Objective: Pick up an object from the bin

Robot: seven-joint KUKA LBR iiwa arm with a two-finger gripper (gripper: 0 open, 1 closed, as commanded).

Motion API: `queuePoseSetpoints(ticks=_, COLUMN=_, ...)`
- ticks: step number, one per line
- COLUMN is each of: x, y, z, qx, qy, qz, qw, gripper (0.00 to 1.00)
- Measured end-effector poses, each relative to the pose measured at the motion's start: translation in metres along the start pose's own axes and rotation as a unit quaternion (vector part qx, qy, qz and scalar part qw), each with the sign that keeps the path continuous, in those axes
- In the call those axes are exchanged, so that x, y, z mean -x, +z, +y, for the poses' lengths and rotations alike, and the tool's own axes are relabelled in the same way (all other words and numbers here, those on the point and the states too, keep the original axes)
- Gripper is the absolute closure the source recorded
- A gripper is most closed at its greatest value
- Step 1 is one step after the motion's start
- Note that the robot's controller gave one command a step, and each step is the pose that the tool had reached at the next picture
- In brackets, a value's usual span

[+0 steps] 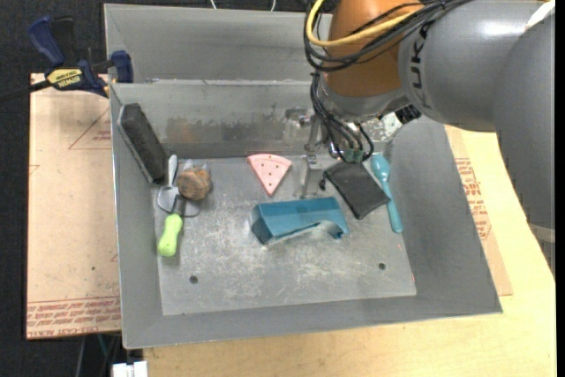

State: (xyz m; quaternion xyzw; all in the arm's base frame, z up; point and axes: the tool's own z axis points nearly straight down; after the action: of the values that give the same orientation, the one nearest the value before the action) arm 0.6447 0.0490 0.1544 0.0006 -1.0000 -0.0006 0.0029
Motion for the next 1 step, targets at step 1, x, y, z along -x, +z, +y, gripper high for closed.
queuePoseSetpoints(ticks=1, x=0.0015, y=-0.0042, z=-0.0002, qx=0.000, qy=0.000, qz=-0.0040, qw=1.0000, gripper=0.00)
